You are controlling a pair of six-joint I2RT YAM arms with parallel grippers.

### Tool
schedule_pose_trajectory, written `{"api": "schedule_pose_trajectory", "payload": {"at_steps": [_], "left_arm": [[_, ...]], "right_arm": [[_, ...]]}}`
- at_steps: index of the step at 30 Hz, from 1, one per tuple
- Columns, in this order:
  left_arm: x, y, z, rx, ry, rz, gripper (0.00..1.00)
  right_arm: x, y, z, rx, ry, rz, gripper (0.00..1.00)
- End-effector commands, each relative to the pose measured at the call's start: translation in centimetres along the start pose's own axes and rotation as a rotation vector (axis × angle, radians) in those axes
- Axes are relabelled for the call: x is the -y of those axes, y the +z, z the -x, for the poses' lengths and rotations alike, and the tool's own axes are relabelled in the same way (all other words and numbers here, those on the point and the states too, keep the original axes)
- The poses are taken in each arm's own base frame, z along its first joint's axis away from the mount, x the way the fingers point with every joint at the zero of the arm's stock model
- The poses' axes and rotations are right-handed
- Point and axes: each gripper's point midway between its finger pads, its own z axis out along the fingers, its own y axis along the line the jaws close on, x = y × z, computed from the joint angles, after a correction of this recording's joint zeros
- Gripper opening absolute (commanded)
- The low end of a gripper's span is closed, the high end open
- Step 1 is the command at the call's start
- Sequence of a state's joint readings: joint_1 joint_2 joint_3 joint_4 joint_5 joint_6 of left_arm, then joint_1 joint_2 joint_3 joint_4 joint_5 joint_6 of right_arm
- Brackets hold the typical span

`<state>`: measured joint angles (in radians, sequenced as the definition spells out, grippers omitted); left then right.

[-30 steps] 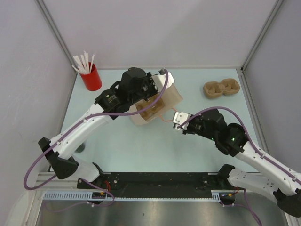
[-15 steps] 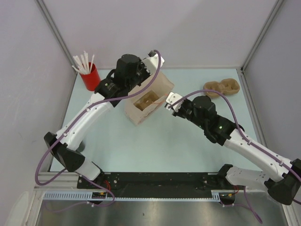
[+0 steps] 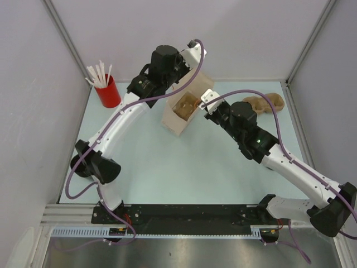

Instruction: Pack the takeout coffee

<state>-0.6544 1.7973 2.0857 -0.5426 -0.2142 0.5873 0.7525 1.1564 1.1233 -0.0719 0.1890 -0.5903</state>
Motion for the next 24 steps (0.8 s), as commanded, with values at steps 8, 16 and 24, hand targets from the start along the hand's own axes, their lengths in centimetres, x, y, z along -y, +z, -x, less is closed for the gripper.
{"api": "schedule_pose_trajectory", "payload": {"at_steps": [8, 16, 24], "left_arm": [[-2.8, 3.4, 2.7, 0.054, 0.003, 0.115, 0.11], [-2.6, 5.2, 1.6, 0.035, -0.013, 0.14, 0.31], [-3.4, 5.4, 1.3, 0.031, -0.041, 0.18, 0.43]], "right_arm": [[6.8, 0.3, 1.1, 0.038, 0.103, -0.25, 0.0], [7.6, 0.2, -0.3, -0.003, 0.119, -0.272, 0.0], [7.7, 1.1, -1.9, -0.044, 0.127, -0.27, 0.0]]}}
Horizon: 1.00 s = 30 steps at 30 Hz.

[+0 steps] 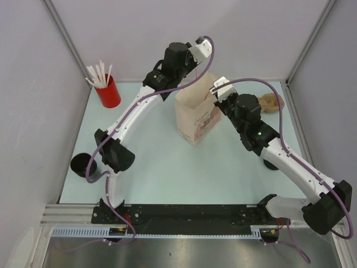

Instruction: Pack the takeout coffee

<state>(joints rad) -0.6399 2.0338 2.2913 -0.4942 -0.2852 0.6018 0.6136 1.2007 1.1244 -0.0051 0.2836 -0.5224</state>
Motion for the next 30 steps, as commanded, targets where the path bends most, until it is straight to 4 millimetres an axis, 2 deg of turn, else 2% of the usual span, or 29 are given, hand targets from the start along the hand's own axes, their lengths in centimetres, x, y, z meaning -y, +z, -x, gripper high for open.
{"api": "schedule_pose_trajectory", "payload": {"at_steps": [1, 5, 10, 12, 14, 15, 16, 17, 18, 19, 20, 21, 22, 23, 24, 25, 26, 27, 28, 29, 30], "left_arm": [[-3.6, -1.1, 2.3, 0.067, -0.06, 0.104, 0.43], [-4.3, -2.0, 2.7, 0.077, -0.075, 0.106, 0.45], [-4.1, -3.3, 3.1, 0.093, -0.094, 0.064, 0.55], [-4.3, -3.9, 3.2, 0.094, -0.099, 0.062, 0.6], [-4.4, -4.1, 3.1, 0.092, -0.101, 0.061, 0.73], [-4.5, -4.4, 3.2, 0.091, -0.102, 0.06, 0.77], [-4.7, -4.7, 3.2, 0.091, -0.106, 0.062, 0.88], [-4.8, -5.0, 3.4, 0.095, -0.108, 0.061, 0.91], [-4.9, -5.3, 3.5, 0.099, -0.115, 0.061, 0.93], [-5.4, -6.1, 3.9, 0.108, -0.123, 0.064, 0.99], [-5.7, -6.7, 4.2, 0.116, -0.128, 0.065, 0.99], [-6.0, -7.3, 4.4, 0.122, -0.134, 0.067, 1.0], [-6.8, -8.8, 4.9, 0.135, -0.141, 0.073, 0.99], [-7.1, -9.5, 4.9, 0.134, -0.145, 0.075, 1.0], [-7.4, -10.2, 4.8, 0.134, -0.153, 0.078, 0.99], [-8.2, -12.1, 4.6, 0.137, -0.161, 0.083, 0.99], [-8.2, -13.0, 4.5, 0.141, -0.167, 0.078, 0.99], [-8.3, -14.1, 4.3, 0.148, -0.175, 0.071, 0.99], [-6.8, -14.0, 2.6, 0.109, -0.164, 0.034, 0.99], [-7.7, -16.8, 3.0, 0.146, -0.173, 0.041, 0.99], [-6.7, -17.4, 2.6, 0.156, -0.162, -0.003, 1.0]], "right_arm": [[1.6, 0.5, 1.8, 0.048, 0.048, -0.046, 0.0], [1.4, 0.7, 1.4, 0.035, 0.043, -0.042, 0.01], [1.4, 0.3, 1.2, 0.033, 0.043, -0.023, 0.11], [1.3, 0.0, 1.3, 0.034, 0.041, -0.008, 0.23], [0.8, -0.3, 1.3, 0.036, 0.029, 0.023, 0.35], [0.8, -0.5, 1.6, 0.043, 0.028, 0.028, 0.5], [0.8, -0.7, 1.8, 0.052, 0.026, 0.037, 0.57], [0.9, -0.8, 1.9, 0.057, 0.025, 0.041, 0.64], [0.9, -1.1, 2.1, 0.063, 0.021, 0.047, 0.77], [1.1, -1.6, 2.6, 0.082, 0.02, 0.053, 0.82], [1.3, -1.9, 2.9, 0.093, 0.016, 0.054, 0.92], [1.6, -2.3, 3.2, 0.102, 0.016, 0.054, 0.96], [1.6, -2.8, 3.6, 0.121, 0.017, 0.068, 1.0], [2.4, -4.0, 4.7, 0.158, 0.018, 0.064, 1.0], [2.5, -4.6, 4.8, 0.168, 0.018, 0.082, 1.0], [2.7, -5.2, 5.1, 0.18, 0.02, 0.089, 1.0], [3.4, -6.5, 5.8, 0.208, 0.019, 0.085, 1.0], [3.5, -7.1, 5.2, 0.19, 0.013, 0.1, 1.0], [3.3, -7.8, 5.2, 0.198, 0.009, 0.128, 1.0], [3.5, -8.8, 5.2, 0.202, 0.006, 0.138, 1.0], [3.6, -9.3, 4.0, 0.162, 0.014, 0.153, 1.0]]}}
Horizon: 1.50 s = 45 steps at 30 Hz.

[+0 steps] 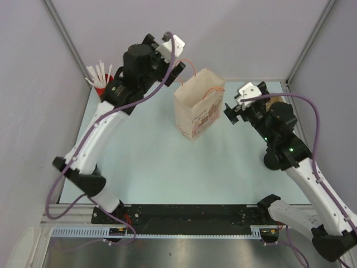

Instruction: Pack the takeout coffee

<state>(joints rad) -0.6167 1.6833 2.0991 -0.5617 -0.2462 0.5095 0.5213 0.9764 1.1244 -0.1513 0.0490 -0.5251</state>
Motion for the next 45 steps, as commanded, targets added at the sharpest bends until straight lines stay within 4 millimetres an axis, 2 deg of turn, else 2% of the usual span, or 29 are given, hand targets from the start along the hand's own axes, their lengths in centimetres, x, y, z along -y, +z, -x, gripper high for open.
{"api": "schedule_pose_trajectory", "payload": {"at_steps": [1, 2, 3, 4, 5, 6, 7, 8, 9, 10, 12, 14, 15, 18, 22, 26, 29, 35, 36, 39, 43, 45], "left_arm": [[0.9, -6.0, -1.7, 0.022, -0.03, -0.091, 0.99], [0.7, -8.1, -1.3, 0.06, -0.033, -0.099, 0.99], [1.7, -8.4, -2.2, 0.055, -0.008, -0.13, 0.99], [4.3, -8.2, -4.9, 0.006, 0.02, -0.19, 0.99], [5.4, -8.6, -6.0, -0.007, 0.045, -0.212, 1.0], [6.8, -9.5, -6.0, 0.014, 0.086, -0.247, 0.99], [9.2, -9.4, -8.7, -0.036, 0.124, -0.296, 1.0], [10.5, -9.7, -9.6, -0.041, 0.153, -0.322, 0.99], [12.0, -10.4, -9.2, -0.008, 0.193, -0.355, 0.99], [13.6, -10.6, -10.8, -0.031, 0.219, -0.391, 0.99], [15.9, -11.0, -11.1, -0.02, 0.276, -0.456, 1.0], [17.2, -11.1, -11.5, -0.026, 0.321, -0.479, 0.99], [18.2, -11.3, -11.2, -0.009, 0.354, -0.501, 0.99], [21.2, -11.7, -11.5, 0.0, 0.432, -0.566, 0.99], [25.9, -11.8, -13.2, 0.012, 0.522, -0.64, 0.99], [30.4, -9.6, -15.6, -0.015, 0.566, -0.69, 0.99], [32.7, -7.5, -17.3, -0.052, 0.597, -0.685, 0.99], [33.9, -3.9, -19.1, -0.093, 0.607, -0.651, 0.99], [34.2, -3.4, -19.9, -0.116, 0.612, -0.658, 1.0], [33.8, -2.0, -20.6, -0.138, 0.605, -0.639, 0.99], [33.4, -0.3, -23.3, -0.208, 0.611, -0.623, 0.99], [32.5, 0.5, -24.0, -0.23, 0.6, -0.607, 1.0]], "right_arm": [[0.6, -3.7, 0.8, 0.01, 0.017, 0.064, 1.0], [0.6, -4.0, 0.2, -0.009, 0.03, 0.07, 1.0], [0.5, -4.8, -0.6, -0.039, 0.054, 0.079, 1.0], [1.3, -5.2, -1.4, -0.063, 0.069, 0.051, 1.0], [1.4, -5.6, -2.4, -0.085, 0.081, 0.046, 1.0], [1.2, -6.5, -2.9, -0.097, 0.093, 0.059, 1.0], [1.8, -7.1, -3.6, -0.113, 0.097, 0.037, 1.0], [1.4, -7.4, -4.7, -0.134, 0.105, 0.047, 1.0], [1.1, -8.2, -5.0, -0.135, 0.11, 0.057, 1.0], [1.1, -8.5, -5.5, -0.146, 0.114, 0.054, 1.0], [0.8, -9.3, -7.2, -0.173, 0.122, 0.049, 1.0], [1.1, -9.4, -8.1, -0.18, 0.141, 0.024, 1.0], [0.7, -9.4, -9.3, -0.195, 0.156, 0.025, 1.0], [1.5, -9.8, -10.4, -0.215, 0.157, -0.03, 1.0], [2.9, -10.2, -11.0, -0.218, 0.148, -0.119, 1.0], [4.9, -10.5, -11.4, -0.23, 0.164, -0.223, 1.0], [6.0, -10.8, -11.8, -0.238, 0.177, -0.286, 1.0], [6.9, -11.4, -12.1, -0.24, 0.203, -0.337, 1.0], [6.9, -11.5, -12.1, -0.239, 0.203, -0.338, 1.0], [7.0, -11.4, -12.2, -0.243, 0.206, -0.34, 1.0], [6.9, -11.4, -12.3, -0.242, 0.208, -0.335, 1.0], [6.9, -11.5, -12.1, -0.238, 0.206, -0.337, 1.0]]}}
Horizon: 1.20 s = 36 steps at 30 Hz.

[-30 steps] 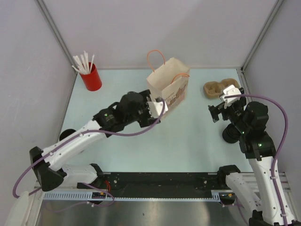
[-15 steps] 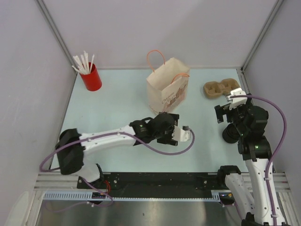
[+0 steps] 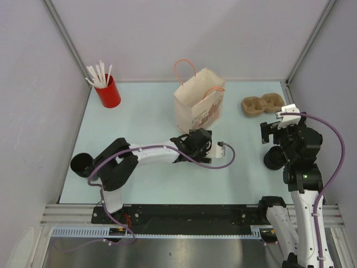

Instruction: Pack the takeout coffee

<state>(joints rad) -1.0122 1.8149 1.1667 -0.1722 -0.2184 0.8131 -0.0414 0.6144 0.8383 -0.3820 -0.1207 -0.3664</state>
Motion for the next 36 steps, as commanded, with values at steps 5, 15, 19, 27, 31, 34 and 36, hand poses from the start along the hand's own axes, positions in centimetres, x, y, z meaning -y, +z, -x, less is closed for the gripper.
{"api": "schedule_pose_trajectory", "payload": {"at_steps": [5, 15, 19, 27, 31, 34, 36], "left_arm": [[-4.1, 1.9, -2.6, -0.047, -0.068, 0.086, 0.99], [-7.6, 3.3, -5.9, -0.117, -0.136, 0.137, 0.99], [-8.8, 3.9, -7.4, -0.149, -0.152, 0.154, 1.0], [-11.7, 5.0, -10.3, -0.202, -0.202, 0.195, 0.99], [-12.6, 5.7, -11.1, -0.221, -0.219, 0.209, 0.99], [-13.5, 6.2, -11.5, -0.232, -0.229, 0.222, 0.99], [-14.0, 6.6, -11.4, -0.235, -0.233, 0.227, 0.99]], "right_arm": [[0.5, -0.2, 1.3, 0.054, 0.012, -0.022, 1.0], [0.4, -0.4, 1.4, 0.061, 0.013, -0.019, 1.0], [0.5, -0.5, 1.5, 0.064, 0.014, -0.02, 1.0], [0.4, -0.6, 1.6, 0.068, 0.019, -0.018, 1.0], [0.5, -0.6, 1.6, 0.068, 0.02, -0.018, 1.0], [0.5, -0.7, 1.6, 0.071, 0.022, -0.019, 1.0], [0.5, -0.7, 1.6, 0.071, 0.024, -0.018, 1.0]]}}
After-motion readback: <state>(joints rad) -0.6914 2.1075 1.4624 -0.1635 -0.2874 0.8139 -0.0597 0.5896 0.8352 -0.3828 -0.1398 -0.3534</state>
